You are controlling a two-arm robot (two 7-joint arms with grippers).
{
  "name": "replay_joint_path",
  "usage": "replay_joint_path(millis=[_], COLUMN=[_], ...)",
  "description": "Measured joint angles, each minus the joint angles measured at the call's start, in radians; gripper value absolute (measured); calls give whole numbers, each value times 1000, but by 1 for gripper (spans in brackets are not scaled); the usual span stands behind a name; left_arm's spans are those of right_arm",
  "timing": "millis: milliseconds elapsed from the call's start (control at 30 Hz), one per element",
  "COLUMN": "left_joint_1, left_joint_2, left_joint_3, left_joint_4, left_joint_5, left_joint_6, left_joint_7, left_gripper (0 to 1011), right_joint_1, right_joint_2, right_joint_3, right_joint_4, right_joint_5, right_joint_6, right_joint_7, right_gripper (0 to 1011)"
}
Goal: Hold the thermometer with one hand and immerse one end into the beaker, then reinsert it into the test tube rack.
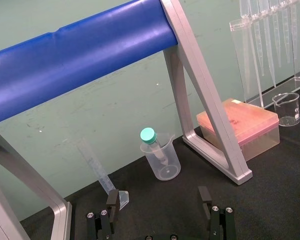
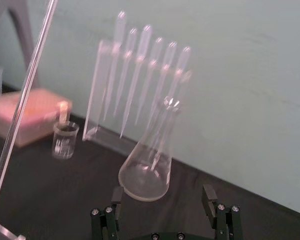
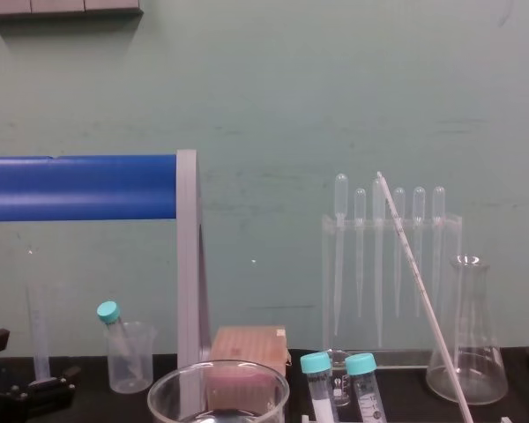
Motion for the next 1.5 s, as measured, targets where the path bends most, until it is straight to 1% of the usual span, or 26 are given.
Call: replay_joint_path(millis=[33, 100, 133, 267, 300, 367, 400, 467, 500, 567, 600, 667, 700, 767, 800, 867, 900, 1000, 1033, 1100, 1133, 1267, 1300, 1333, 1367, 1500], left_joint_1=[0, 0, 0, 0, 0, 0, 0, 0, 0, 0, 0, 0, 0, 0, 0, 0, 0, 0, 0, 0, 0, 0, 0, 0, 0, 0], left_joint_2=[0, 0, 0, 0, 0, 0, 0, 0, 0, 0, 0, 0, 0, 0, 0, 0, 0, 0, 0, 0, 0, 0, 0, 0, 0, 0], left_joint_3=[0, 0, 0, 0, 0, 0, 0, 0, 0, 0, 0, 0, 0, 0, 0, 0, 0, 0, 0, 0, 0, 0, 0, 0, 0, 0], left_joint_4=[0, 0, 0, 0, 0, 0, 0, 0, 0, 0, 0, 0, 0, 0, 0, 0, 0, 0, 0, 0, 0, 0, 0, 0, 0, 0], left_joint_5=[0, 0, 0, 0, 0, 0, 0, 0, 0, 0, 0, 0, 0, 0, 0, 0, 0, 0, 0, 0, 0, 0, 0, 0, 0, 0], left_joint_6=[0, 0, 0, 0, 0, 0, 0, 0, 0, 0, 0, 0, 0, 0, 0, 0, 0, 0, 0, 0, 0, 0, 0, 0, 0, 0], left_joint_7=[0, 0, 0, 0, 0, 0, 0, 0, 0, 0, 0, 0, 0, 0, 0, 0, 0, 0, 0, 0, 0, 0, 0, 0, 0, 0], left_gripper=[1008, 1008, 1008, 1008, 1008, 1008, 1008, 1008, 1008, 1008, 1008, 1008, 1008, 1008, 1008, 1008, 1008, 1008, 1008, 1008, 1008, 1008, 1008, 1008, 1008, 1008], right_joint_1=[-4, -16, -23, -34, -37, -40, -40, -40, -37, -33, -25, -15, -5, 5, 14, 23, 32, 46, 55, 63, 71, 91, 100, 100, 110, 132], right_joint_2=[-2, -10, -16, -31, -39, -49, -59, -68, -77, -85, -93, -101, -110, -118, -125, -130, -135, -141, -144, -148, -151, -155, -155, -155, -155, -158], right_joint_3=[9, 39, 61, 106, 124, 144, 161, 174, 183, 187, 188, 185, 182, 178, 174, 171, 168, 166, 165, 164, 161, 150, 143, 143, 136, 119], right_joint_4=[-7, -30, -51, -95, -116, -141, -166, -187, -209, -223, -236, -243, -248, -251, -252, -253, -253, -250, -246, -242, -238, -218, -207, -207, -194, -158], right_joint_5=[7, 35, 60, 113, 138, 164, 189, 214, 234, 253, 269, 283, 301, 320, 338, 355, 372, 397, 411, 421, 428, 441, 445, 445, 449, 447], right_joint_6=[-1, -7, -12, -26, -33, -40, -45, -49, -50, -51, -51, -49, -41, -29, -16, 0, 20, 54, 79, 98, 121, 187, 215, 215, 237, 265], right_joint_7=[0, -1, -1, 3, 8, 15, 24, 37, 52, 69, 90, 112, 135, 159, 182, 202, 221, 246, 260, 270, 279, 295, 301, 301, 305, 309], right_gripper=[1000, 1000, 1000, 1000, 1000, 1000, 1000, 1000, 1000, 1000, 1000, 1000, 1000, 1000, 1000, 1000, 1000, 1000, 1000, 1000, 1000, 1000, 1000, 1000, 1000, 1000])
